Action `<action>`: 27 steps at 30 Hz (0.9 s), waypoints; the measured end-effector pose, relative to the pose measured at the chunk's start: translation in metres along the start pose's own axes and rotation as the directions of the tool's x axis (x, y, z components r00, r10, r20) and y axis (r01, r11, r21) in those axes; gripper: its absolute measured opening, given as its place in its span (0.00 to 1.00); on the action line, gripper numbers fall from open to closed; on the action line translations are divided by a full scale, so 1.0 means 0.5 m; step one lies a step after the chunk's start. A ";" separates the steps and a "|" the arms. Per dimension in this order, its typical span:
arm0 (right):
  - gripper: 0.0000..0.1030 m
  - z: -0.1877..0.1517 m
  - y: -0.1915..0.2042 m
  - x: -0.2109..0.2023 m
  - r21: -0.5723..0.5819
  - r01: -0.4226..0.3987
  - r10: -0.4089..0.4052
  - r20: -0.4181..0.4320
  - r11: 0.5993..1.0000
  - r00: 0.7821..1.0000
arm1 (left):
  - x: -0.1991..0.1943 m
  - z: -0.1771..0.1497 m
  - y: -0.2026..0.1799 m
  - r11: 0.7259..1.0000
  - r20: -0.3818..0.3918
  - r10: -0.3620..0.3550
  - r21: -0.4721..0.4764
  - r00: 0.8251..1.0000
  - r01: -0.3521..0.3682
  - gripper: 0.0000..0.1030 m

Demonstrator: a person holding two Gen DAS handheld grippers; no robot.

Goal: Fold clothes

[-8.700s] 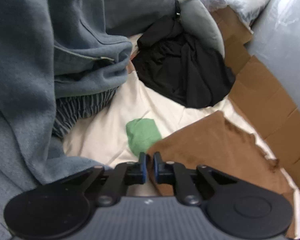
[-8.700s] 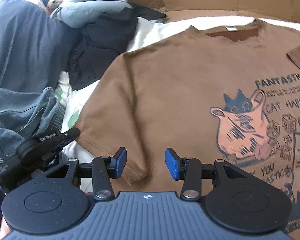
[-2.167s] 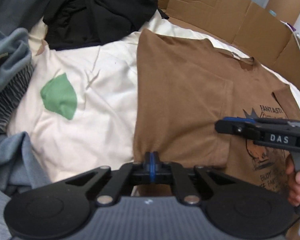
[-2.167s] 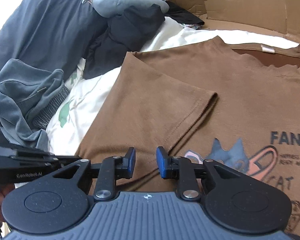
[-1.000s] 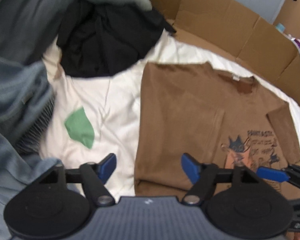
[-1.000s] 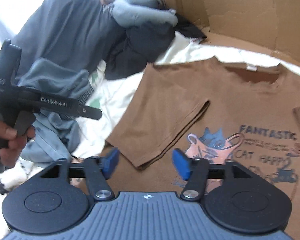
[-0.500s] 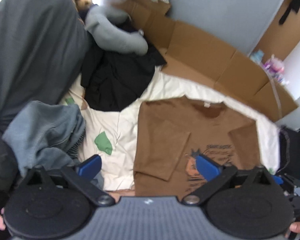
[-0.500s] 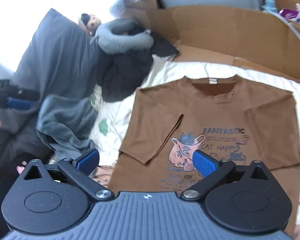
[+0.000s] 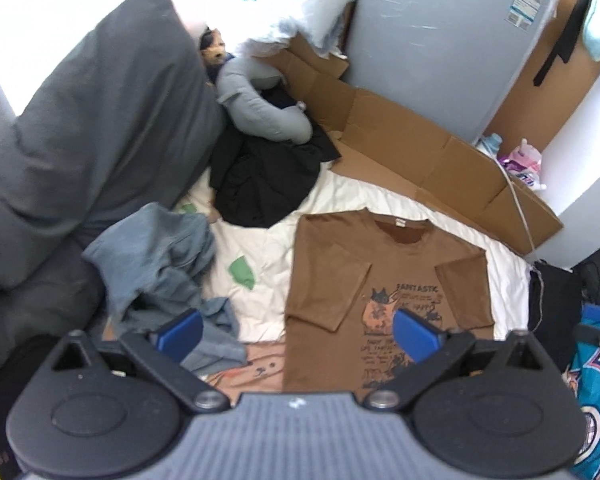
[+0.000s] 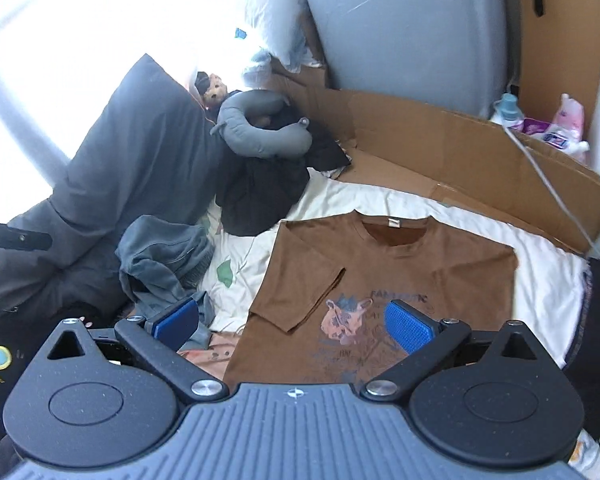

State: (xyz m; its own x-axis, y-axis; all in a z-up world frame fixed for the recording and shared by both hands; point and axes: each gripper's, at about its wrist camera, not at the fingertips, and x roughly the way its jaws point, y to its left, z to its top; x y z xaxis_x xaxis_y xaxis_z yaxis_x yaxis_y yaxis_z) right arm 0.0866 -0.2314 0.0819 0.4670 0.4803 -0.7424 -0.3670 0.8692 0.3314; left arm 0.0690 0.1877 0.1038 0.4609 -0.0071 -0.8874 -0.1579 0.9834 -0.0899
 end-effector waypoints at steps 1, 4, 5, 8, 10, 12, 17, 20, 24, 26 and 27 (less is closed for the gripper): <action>0.99 -0.007 -0.002 -0.027 0.008 -0.003 0.003 0.010 1.000 1.000 | -0.012 -0.008 0.006 1.000 0.000 0.010 -0.002 1.000 -0.010 0.99; 0.99 -0.025 -0.006 -0.098 0.035 -0.005 0.003 0.046 0.999 0.999 | -0.042 -0.030 0.020 0.999 0.012 0.033 -0.007 0.999 -0.032 0.99; 0.99 -0.032 -0.010 -0.120 0.042 -0.003 0.000 0.056 0.999 0.998 | -0.051 -0.038 0.023 0.999 0.017 0.037 -0.016 0.999 -0.037 0.99; 0.99 -0.054 -0.021 -0.185 0.066 0.003 -0.009 0.089 0.998 0.996 | -0.075 -0.063 0.025 0.998 0.034 0.016 -0.053 0.999 -0.014 0.99; 0.99 -0.072 -0.033 -0.231 0.080 0.014 -0.024 0.114 0.997 0.993 | -0.088 -0.079 0.019 0.999 0.039 0.000 -0.048 0.999 0.001 0.99; 0.99 -0.098 -0.050 -0.277 0.094 0.018 -0.031 0.135 0.995 0.990 | -0.099 -0.092 0.006 1.000 0.044 -0.009 -0.016 0.999 0.010 0.99; 0.99 -0.186 -0.103 -0.372 0.130 0.060 -0.080 0.151 0.990 0.985 | -0.147 -0.116 -0.015 0.999 0.104 -0.003 0.035 0.995 0.000 0.99; 0.99 -0.233 -0.137 -0.406 0.159 0.092 -0.117 0.156 0.983 0.981 | -0.162 -0.132 -0.009 1.000 0.119 0.002 0.018 0.993 -0.004 0.99; 0.99 -0.284 -0.174 -0.434 0.163 0.135 -0.159 0.144 0.977 0.977 | -0.166 -0.155 0.002 0.999 0.128 0.050 0.008 0.991 -0.051 0.99; 0.99 -0.302 -0.187 -0.443 0.152 0.167 -0.188 0.130 0.974 0.974 | -0.164 -0.164 0.013 0.999 0.135 0.049 -0.011 0.990 -0.048 0.99; 0.99 -0.311 -0.195 -0.447 0.152 0.177 -0.197 0.126 0.972 0.972 | -0.160 -0.168 0.018 0.999 0.133 0.047 -0.019 0.990 -0.045 0.99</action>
State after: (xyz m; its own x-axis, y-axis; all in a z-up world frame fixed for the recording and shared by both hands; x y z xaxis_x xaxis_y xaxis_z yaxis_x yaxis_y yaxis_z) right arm -0.1074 -0.4417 0.1250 0.6278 0.3109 -0.7135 -0.1516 0.9480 0.2797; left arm -0.0426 0.1820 0.1363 0.5653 0.0638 -0.8224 -0.1954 0.9790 -0.0583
